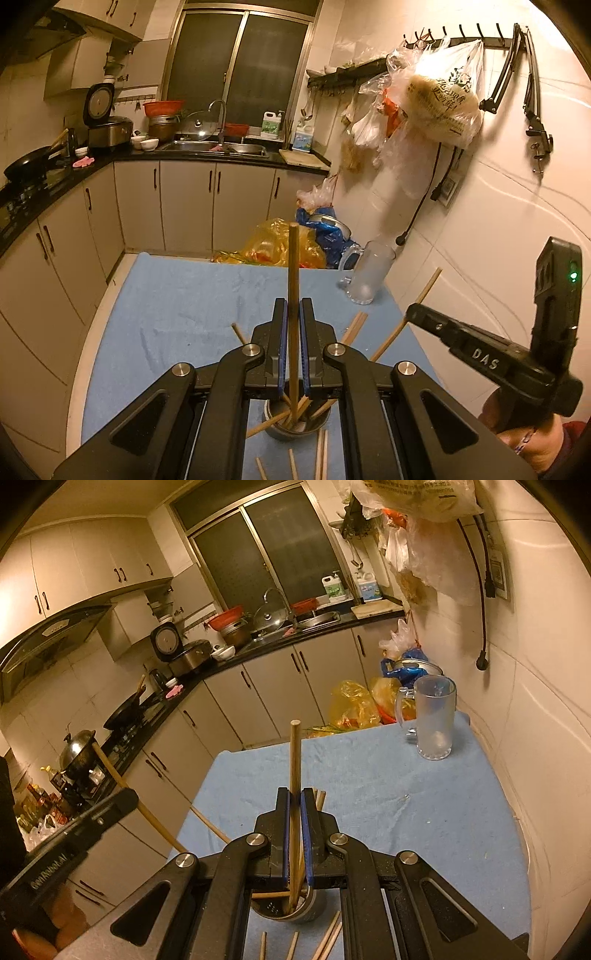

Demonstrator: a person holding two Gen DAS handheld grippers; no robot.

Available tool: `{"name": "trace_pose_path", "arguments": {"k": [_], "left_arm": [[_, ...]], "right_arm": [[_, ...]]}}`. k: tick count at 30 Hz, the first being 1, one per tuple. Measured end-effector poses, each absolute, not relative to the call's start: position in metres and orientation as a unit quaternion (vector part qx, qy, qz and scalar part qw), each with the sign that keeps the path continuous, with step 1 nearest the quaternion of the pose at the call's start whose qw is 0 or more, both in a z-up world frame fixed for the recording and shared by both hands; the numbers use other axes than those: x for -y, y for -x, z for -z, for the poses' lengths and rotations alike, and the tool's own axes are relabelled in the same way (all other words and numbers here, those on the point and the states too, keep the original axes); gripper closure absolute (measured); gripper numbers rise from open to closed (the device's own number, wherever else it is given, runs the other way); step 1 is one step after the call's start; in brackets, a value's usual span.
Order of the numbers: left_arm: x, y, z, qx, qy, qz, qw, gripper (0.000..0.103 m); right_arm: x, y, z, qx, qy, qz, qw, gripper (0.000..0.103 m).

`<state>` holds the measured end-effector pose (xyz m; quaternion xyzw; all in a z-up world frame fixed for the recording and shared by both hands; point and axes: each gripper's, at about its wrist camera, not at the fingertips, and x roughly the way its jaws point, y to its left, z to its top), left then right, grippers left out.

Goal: Organize utensils
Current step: 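Lower the left gripper's chopstick into the cup while the right gripper lowers its own, then open both grippers and move them back down toward the loose chopsticks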

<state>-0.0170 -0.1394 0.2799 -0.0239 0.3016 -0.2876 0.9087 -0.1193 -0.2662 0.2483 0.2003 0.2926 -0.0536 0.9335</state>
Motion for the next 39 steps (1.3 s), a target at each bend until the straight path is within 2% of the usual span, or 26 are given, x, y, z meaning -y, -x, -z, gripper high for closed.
{"name": "trace_pose_path", "arguments": {"k": [16,24,26,31,32,34,39], "left_arm": [[0.153,0.005,-0.241,-0.356,0.008,0.269,0.895,0.097],[0.154,-0.023,-0.214,-0.364,-0.007,0.235,0.901,0.096],[0.154,-0.033,-0.213,-0.365,-0.001,0.234,0.901,0.096],[0.151,-0.038,-0.225,-0.354,0.005,0.231,0.906,0.095],[0.150,-0.035,-0.228,-0.350,0.005,0.229,0.908,0.094],[0.144,-0.029,-0.234,-0.343,0.009,0.232,0.910,0.085],[0.128,-0.002,-0.249,-0.323,0.005,0.240,0.916,0.084]], "right_arm": [[0.269,0.097,-0.206,-0.338,-0.201,0.070,0.917,0.097],[0.280,0.094,-0.207,-0.342,-0.211,0.063,0.913,0.095],[0.281,0.098,-0.212,-0.338,-0.211,0.065,0.915,0.091],[0.289,0.114,-0.222,-0.327,-0.225,0.070,0.915,0.090],[0.289,0.117,-0.223,-0.327,-0.226,0.071,0.915,0.090],[0.291,0.125,-0.223,-0.329,-0.230,0.075,0.913,0.089],[0.290,0.143,-0.207,-0.351,-0.244,0.077,0.901,0.089]]}}
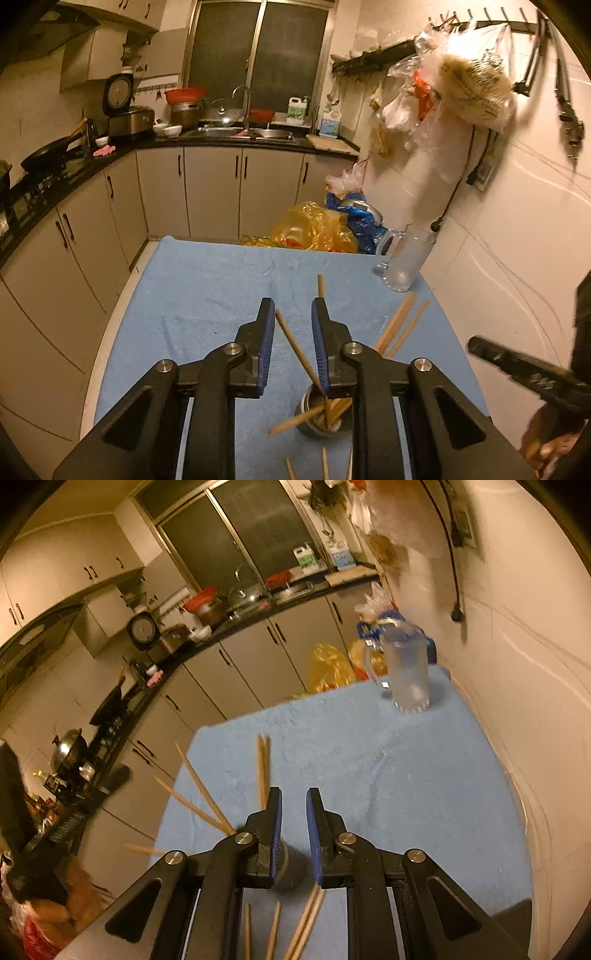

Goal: Organize utensils
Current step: 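Open both grippers and move them back down toward the loose chopsticks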

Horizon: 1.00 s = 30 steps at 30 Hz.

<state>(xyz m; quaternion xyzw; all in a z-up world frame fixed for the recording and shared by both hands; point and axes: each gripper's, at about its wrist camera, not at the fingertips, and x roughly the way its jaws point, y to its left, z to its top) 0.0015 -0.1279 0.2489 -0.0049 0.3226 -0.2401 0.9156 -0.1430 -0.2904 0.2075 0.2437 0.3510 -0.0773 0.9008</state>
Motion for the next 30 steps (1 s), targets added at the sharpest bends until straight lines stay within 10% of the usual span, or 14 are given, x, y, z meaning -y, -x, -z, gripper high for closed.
{"name": "trace_pose_path", "arguments": {"k": [30], "left_arm": [[0.078,0.113,-0.095,-0.499,-0.034,0.250,0.829,0.084]], "right_arm": [[0.226,0.204,-0.069,-0.517,-0.282,0.079,0.804,0.078]]}}
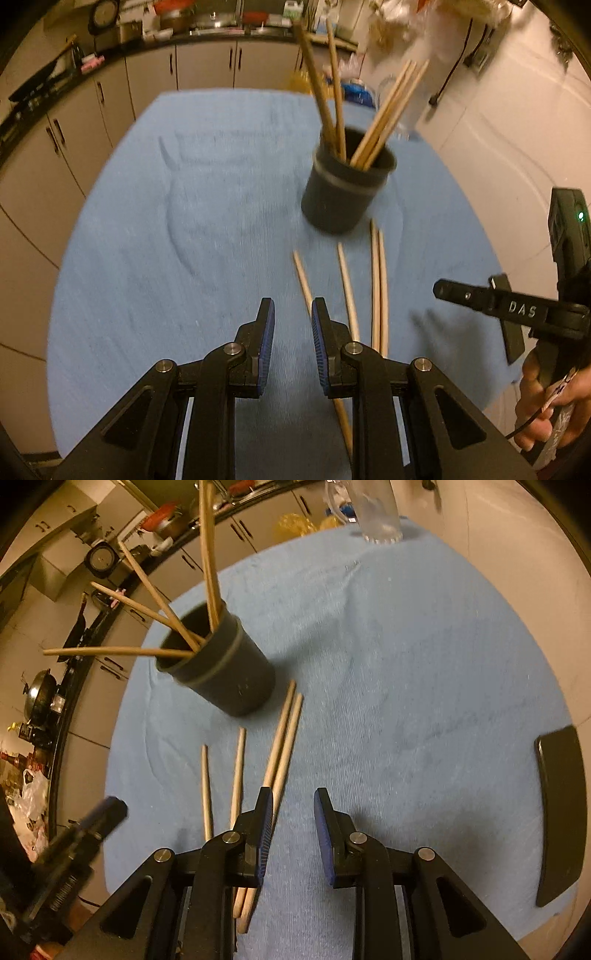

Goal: Organize utensils
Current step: 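Open both grippers and move them back down toward the loose chopsticks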

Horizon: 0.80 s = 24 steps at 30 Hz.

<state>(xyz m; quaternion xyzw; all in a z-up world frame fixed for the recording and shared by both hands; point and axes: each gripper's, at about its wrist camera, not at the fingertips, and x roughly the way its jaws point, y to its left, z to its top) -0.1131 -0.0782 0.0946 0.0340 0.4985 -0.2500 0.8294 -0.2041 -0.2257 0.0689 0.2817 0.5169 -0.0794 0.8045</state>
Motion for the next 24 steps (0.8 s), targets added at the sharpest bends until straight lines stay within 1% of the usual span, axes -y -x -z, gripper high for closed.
{"name": "trace_pose_path", "arguments": {"k": [8,19,21,24], "left_arm": [[0.077,0.109,-0.077,-0.526,-0.027,0.244,0.814,0.084],[0.072,0.099,-0.071,-0.537,-0.015,0.228,0.812,0.084],[0.074,0.097,-0.069,-0.539,-0.013,0.227,0.811,0.084],[0.078,0.094,-0.067,-0.543,-0.012,0.229,0.808,0.084]], "right_arm": [[0.226,0.192,-0.047,-0.533,-0.295,0.076,0.789,0.078],[0.206,0.160,-0.030,-0.564,-0.258,0.053,0.783,0.079],[0.197,0.157,-0.024,-0.583,-0.229,0.048,0.778,0.082],[0.192,0.157,-0.024,-0.587,-0.202,0.044,0.783,0.089]]}}
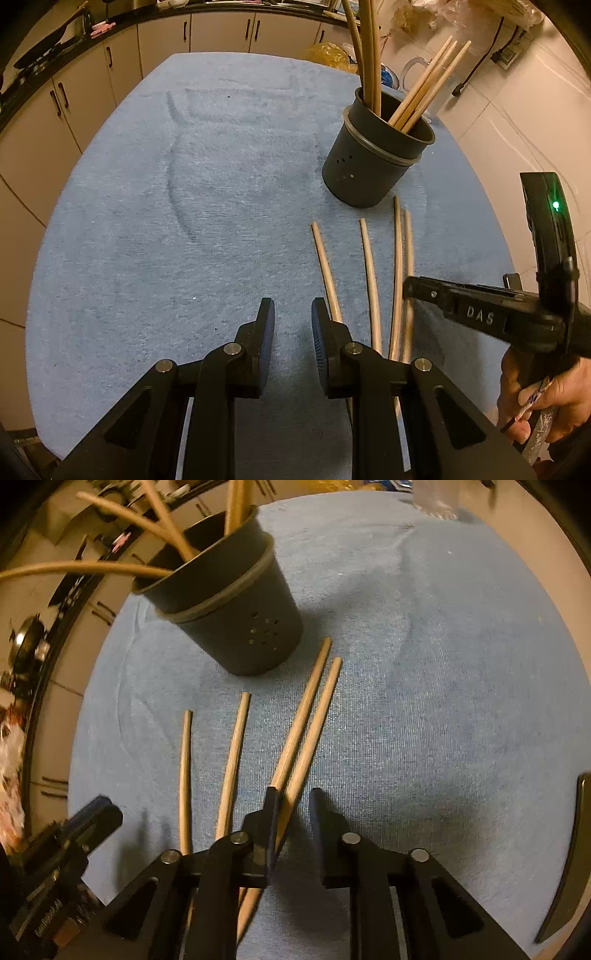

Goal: Organize utensils
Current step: 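Open both grippers and move them back down toward the loose chopsticks, then close the left gripper on one chopstick while the right gripper grasps another, then lift the held chopsticks upright and carry both grippers over the black cup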

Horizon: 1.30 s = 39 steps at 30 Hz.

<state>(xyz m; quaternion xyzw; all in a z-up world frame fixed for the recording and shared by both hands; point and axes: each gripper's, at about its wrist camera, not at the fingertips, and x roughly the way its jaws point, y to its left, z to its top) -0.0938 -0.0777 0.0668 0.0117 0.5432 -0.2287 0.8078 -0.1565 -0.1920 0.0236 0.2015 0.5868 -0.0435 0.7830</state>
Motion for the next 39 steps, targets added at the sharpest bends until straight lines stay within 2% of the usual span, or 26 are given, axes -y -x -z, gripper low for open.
{"name": "trace_pose_path", "arguments": {"k": [6,11,20,24,27,29,32,39], "left_arm": [[0.094,0.085,-0.058,-0.559,-0.016,0.242,0.793,0.083],[0.113,0.076,-0.048,-0.569,-0.031,0.249,0.783,0.078],[0.140,0.064,-0.029,-0.585,-0.073,0.237,0.772,0.078],[0.149,0.067,-0.028,-0.573,-0.100,0.227,0.781,0.094],[0.150,0.066,-0.028,-0.568,-0.101,0.228,0.784,0.097],[0.150,0.067,-0.029,-0.564,-0.100,0.232,0.786,0.097],[0.143,0.071,-0.041,-0.548,-0.077,0.249,0.795,0.097],[0.123,0.082,-0.090,-0.480,-0.035,0.270,0.834,0.097]], "right_arm": [[0.199,0.164,-0.025,-0.602,-0.155,0.047,0.782,0.091],[0.222,0.174,-0.025,-0.614,-0.148,0.055,0.773,0.091],[0.270,0.181,-0.024,-0.609,-0.225,0.077,0.757,0.090],[0.279,0.168,-0.022,-0.610,-0.232,0.083,0.753,0.089],[0.280,0.156,-0.024,-0.613,-0.220,0.084,0.754,0.089],[0.275,0.157,-0.026,-0.613,-0.217,0.081,0.755,0.094],[0.270,0.152,-0.028,-0.608,-0.219,0.074,0.759,0.096],[0.254,0.165,-0.079,-0.526,-0.232,0.047,0.817,0.096]]}}
